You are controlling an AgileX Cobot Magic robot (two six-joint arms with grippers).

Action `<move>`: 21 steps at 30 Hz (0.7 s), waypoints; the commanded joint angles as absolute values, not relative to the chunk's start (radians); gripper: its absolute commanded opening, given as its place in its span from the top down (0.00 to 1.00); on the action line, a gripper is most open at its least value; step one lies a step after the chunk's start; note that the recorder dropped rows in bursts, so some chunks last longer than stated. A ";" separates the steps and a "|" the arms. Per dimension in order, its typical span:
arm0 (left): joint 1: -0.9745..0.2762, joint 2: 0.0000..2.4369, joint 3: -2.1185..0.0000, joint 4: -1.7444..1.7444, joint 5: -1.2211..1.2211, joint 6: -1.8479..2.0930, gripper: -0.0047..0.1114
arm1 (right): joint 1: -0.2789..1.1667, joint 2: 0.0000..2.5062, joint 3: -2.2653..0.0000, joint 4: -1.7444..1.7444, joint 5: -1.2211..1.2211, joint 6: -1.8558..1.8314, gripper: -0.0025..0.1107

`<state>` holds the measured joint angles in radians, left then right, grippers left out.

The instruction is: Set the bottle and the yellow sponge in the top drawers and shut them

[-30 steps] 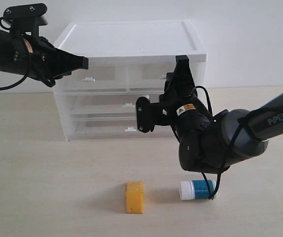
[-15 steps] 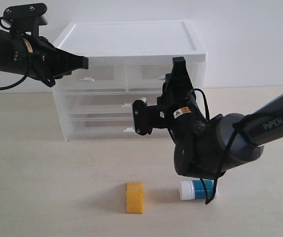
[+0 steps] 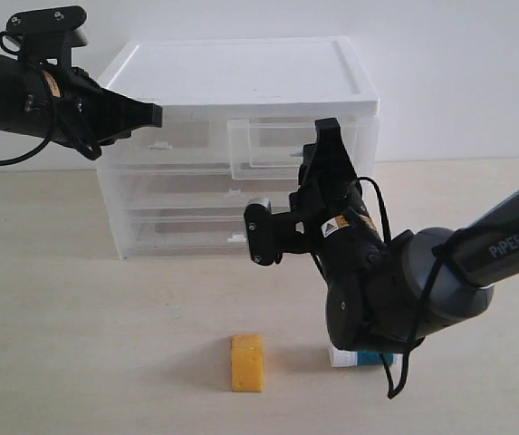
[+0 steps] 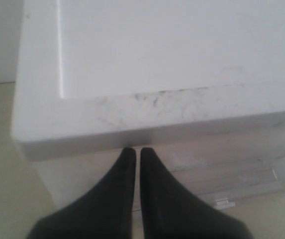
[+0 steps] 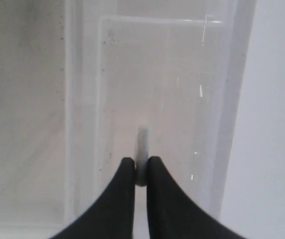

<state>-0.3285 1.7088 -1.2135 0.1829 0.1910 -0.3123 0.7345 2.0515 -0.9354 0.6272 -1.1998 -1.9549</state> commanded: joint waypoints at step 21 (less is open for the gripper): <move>-0.324 1.733 -1.221 0.191 0.134 -0.309 0.93 | 0.807 1.892 -0.790 0.680 -1.221 -1.993 0.98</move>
<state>-0.3285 1.7105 -1.2135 0.1829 0.1891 -0.3105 0.7929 1.9201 -0.8051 0.6864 -1.1466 -1.9856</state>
